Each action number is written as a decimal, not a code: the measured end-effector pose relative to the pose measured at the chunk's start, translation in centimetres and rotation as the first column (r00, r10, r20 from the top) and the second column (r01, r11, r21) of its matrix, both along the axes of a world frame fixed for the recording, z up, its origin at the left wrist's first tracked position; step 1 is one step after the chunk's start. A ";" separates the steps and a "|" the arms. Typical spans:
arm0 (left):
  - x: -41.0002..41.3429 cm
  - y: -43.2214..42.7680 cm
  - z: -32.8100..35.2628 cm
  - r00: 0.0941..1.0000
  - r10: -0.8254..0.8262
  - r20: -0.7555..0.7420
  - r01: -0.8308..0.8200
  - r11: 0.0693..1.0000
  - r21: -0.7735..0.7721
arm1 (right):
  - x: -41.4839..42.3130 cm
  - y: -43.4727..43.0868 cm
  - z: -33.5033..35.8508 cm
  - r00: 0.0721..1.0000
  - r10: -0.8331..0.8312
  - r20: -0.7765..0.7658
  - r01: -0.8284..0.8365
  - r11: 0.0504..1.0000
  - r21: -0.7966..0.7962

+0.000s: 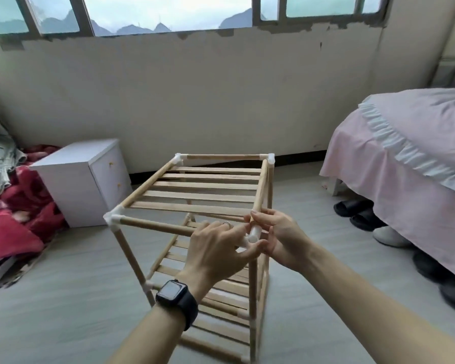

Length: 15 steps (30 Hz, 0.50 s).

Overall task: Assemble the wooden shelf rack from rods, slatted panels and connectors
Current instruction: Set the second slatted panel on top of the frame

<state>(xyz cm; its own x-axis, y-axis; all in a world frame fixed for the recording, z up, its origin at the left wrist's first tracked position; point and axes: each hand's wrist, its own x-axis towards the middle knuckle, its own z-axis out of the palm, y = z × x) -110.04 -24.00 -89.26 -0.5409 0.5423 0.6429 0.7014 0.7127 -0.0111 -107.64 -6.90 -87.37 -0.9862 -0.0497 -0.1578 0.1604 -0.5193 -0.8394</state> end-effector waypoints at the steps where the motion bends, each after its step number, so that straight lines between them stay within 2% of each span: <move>1: -0.2 -0.2 0.0 1.000 -0.010 -0.019 0.010 1.000 -0.003 | 0.1 -0.1 -0.1 1.000 0.005 0.001 -0.005 1.000 0.012; 7: -0.4 -0.8 -0.2 0.993 -0.023 -0.112 0.024 1.000 0.003 | -0.2 -0.6 -0.9 0.999 0.004 -0.038 -0.001 0.998 0.067; 10: -0.1 -1.2 0.0 0.998 0.003 -0.069 -0.004 1.000 -0.023 | -0.2 -1.0 -1.5 0.999 0.031 -0.027 -0.026 0.989 0.146; 13: 0.3 -1.5 0.3 0.999 -0.007 -0.034 0.007 1.000 -0.007 | -0.2 -1.3 -1.9 0.998 0.048 0.035 -0.051 0.993 0.104; 15: 0.8 -1.3 0.8 0.999 0.023 0.048 -0.023 1.000 -0.002 | -0.1 -1.4 -1.8 0.996 0.060 0.063 -0.066 0.994 0.091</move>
<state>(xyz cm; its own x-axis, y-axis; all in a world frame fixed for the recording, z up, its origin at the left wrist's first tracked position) -109.23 -25.33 -88.45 -0.5832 0.5305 0.6152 0.6848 0.7284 0.0211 -107.76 -8.33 -89.21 -0.9703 -0.0936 -0.2232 0.2417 -0.4267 -0.8715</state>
